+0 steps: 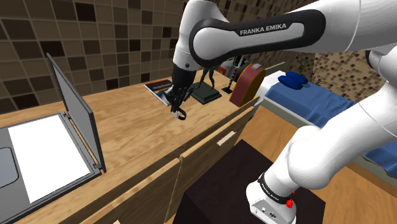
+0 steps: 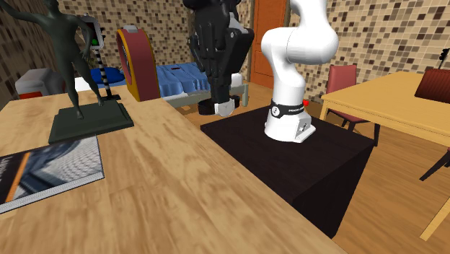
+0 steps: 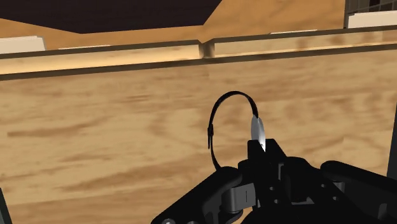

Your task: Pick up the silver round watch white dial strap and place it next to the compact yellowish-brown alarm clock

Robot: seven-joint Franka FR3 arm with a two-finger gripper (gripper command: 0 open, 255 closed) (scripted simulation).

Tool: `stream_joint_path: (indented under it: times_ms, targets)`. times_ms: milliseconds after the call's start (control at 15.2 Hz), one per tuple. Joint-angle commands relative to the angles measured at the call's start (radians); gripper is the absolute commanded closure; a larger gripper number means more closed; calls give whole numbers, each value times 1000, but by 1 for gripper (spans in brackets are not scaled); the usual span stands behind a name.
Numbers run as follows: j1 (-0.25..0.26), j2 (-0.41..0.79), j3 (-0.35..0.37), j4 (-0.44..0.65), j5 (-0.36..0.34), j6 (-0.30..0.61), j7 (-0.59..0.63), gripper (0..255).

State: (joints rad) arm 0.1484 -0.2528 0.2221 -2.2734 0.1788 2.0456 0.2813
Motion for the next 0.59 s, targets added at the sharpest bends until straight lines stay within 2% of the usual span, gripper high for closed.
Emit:
stream_joint_path:
  times_ms: [0, 528]
  targets:
    - [0, -10, -1, 19, 0, -29, 3, 255]
    - [-2, -32, -8, 106, -5, -138, 13, 255]
